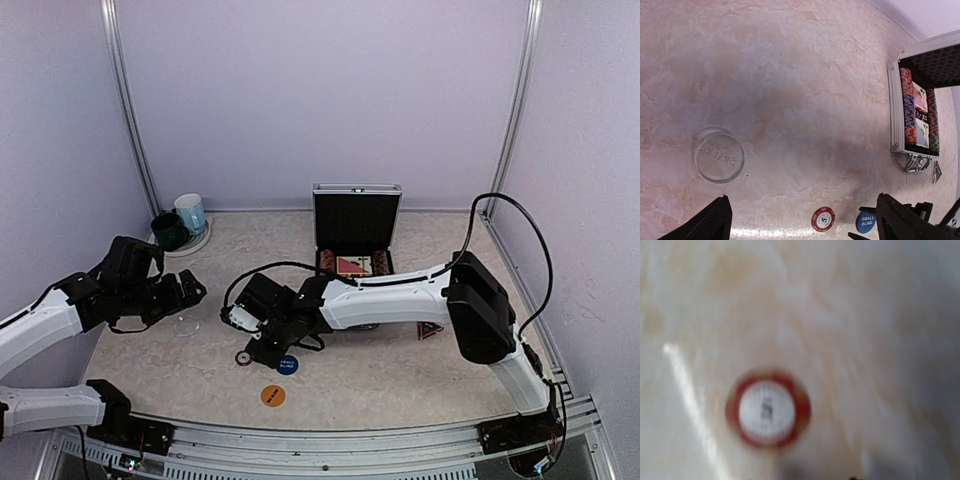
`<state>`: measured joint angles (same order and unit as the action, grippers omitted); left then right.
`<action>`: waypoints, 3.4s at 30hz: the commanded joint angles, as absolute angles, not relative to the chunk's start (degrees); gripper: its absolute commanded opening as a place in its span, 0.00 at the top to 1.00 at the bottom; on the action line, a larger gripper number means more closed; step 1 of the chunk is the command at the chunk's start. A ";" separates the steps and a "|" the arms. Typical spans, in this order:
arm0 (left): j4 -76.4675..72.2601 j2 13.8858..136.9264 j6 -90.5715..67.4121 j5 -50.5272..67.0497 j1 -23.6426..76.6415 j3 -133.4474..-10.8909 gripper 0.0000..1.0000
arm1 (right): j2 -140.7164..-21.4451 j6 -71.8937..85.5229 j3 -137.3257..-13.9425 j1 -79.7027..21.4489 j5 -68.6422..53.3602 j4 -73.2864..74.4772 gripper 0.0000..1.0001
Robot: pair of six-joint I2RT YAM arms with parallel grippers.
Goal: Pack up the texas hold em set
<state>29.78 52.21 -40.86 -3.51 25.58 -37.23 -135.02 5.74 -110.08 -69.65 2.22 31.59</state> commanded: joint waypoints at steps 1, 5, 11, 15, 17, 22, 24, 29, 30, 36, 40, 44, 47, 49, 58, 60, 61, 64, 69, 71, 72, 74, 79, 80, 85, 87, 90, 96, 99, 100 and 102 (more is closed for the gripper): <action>24.71 51.84 -41.03 -1.27 27.78 -35.52 0.01 | -119.92 10.08 -99.19 -66.46 -6.94 22.89 0.59; 18.28 50.29 -39.76 2.52 30.03 -33.52 0.01 | -110.97 13.98 -88.41 -63.16 -13.22 15.89 0.59; 11.22 49.81 -37.57 3.96 34.98 -33.16 0.01 | -101.43 19.16 -78.59 -60.05 -20.71 7.29 0.59; 10.60 50.97 -37.14 4.91 35.41 -33.26 0.01 | -101.71 18.55 -78.65 -59.50 -19.08 8.72 0.58; 9.33 51.66 -36.83 6.92 36.16 -32.83 0.03 | -103.29 18.86 -79.80 -59.50 -18.76 10.24 0.56; 3.26 51.77 -34.70 10.91 40.03 -30.58 0.09 | -105.00 22.49 -79.72 -59.18 -26.27 6.00 0.53; -1.20 50.47 -34.41 13.12 40.79 -28.72 0.12 | -104.90 23.94 -79.59 -58.70 -29.10 3.88 0.53; -8.81 46.44 -34.52 19.87 41.60 -26.40 0.13 | -102.91 27.66 -77.21 -56.96 -34.50 -1.36 0.51; -10.32 45.92 -34.79 21.39 41.72 -26.06 0.13 | -102.53 28.45 -76.75 -56.61 -35.14 -2.47 0.51; -18.16 45.43 -36.72 27.17 43.28 -25.10 0.13 | -102.48 30.18 -76.02 -55.99 -38.56 -6.06 0.50; -20.79 46.78 -37.83 29.06 44.58 -25.41 0.14 | -101.78 31.04 -74.89 -55.95 -41.67 -10.47 0.49; -22.58 48.79 -38.22 30.71 46.20 -26.04 0.15 | -101.46 30.91 -74.76 -55.99 -43.23 -12.77 0.49; -23.16 49.54 -38.24 30.96 47.37 -26.66 0.16 | -101.68 30.45 -75.10 -55.94 -43.87 -13.43 0.49; -23.07 50.07 -38.19 31.02 47.61 -26.95 0.16 | -101.76 30.70 -74.86 -55.98 -44.56 -14.44 0.48; -24.28 51.53 -38.49 32.18 48.14 -28.01 0.18 | -102.98 31.10 -75.17 -55.99 -45.97 -15.49 0.48; -24.66 51.96 -38.55 32.33 48.23 -28.14 0.19 | -103.32 31.42 -75.17 -55.99 -46.37 -15.93 0.48; -24.77 52.09 -38.62 32.46 48.25 -28.21 0.20 | -103.48 31.42 -75.19 -55.94 -46.40 -15.92 0.48; -24.87 52.29 -38.62 32.60 48.26 -28.41 0.23 | -103.79 31.11 -75.23 -55.99 -46.15 -15.47 0.48; -24.79 51.84 -38.62 32.52 48.33 -28.60 0.31 | -104.11 30.69 -75.20 -55.99 -45.66 -14.60 0.48; -24.83 51.89 -38.67 32.88 48.36 -28.59 0.36 | -104.12 30.39 -75.36 -55.99 -45.25 -14.15 0.48; -24.87 51.94 -38.74 32.93 48.42 -28.68 0.37 | -104.22 30.25 -75.39 -55.99 -45.08 -13.91 0.48; -24.87 51.86 -38.74 33.04 48.41 -28.71 0.42 | -104.29 30.05 -75.51 -55.99 -44.79 -13.61 0.48; -24.58 51.86 -38.54 32.90 48.43 -28.90 0.53 | -104.34 29.93 -75.66 -55.99 -44.76 -13.14 0.48; -24.22 51.86 -38.39 32.72 48.37 -28.99 0.56 | -104.24 29.97 -75.60 -55.99 -44.79 -13.05 0.48; -23.15 51.52 -37.73 31.83 48.43 -29.22 0.64 | -104.00 29.93 -75.45 -55.99 -44.96 -12.87 0.48; -22.88 51.50 -37.54 31.65 48.43 -29.27 0.70 | -103.96 29.92 -75.34 -55.98 -44.91 -12.62 0.48; -22.20 51.51 -37.24 31.27 48.43 -29.52 0.80 | -103.94 29.80 -75.36 -55.99 -44.91 -12.43 0.48; -20.57 51.42 -36.59 29.70 48.43 -30.05 0.88 | -103.80 29.70 -74.95 -55.99 -45.00 -12.09 0.48; -19.75 51.42 -36.26 28.88 48.43 -30.30 0.98 | -103.55 29.42 -74.68 -55.98 -44.93 -11.82 0.48; -19.51 51.48 -36.22 28.71 48.43 -30.43 1.00 | -103.47 29.32 -74.64 -55.98 -44.91 -11.73 0.48; -18.98 51.71 -36.00 28.28 48.43 -30.66 1.00 | -103.32 29.20 -74.46 -55.96 -44.87 -11.57 0.48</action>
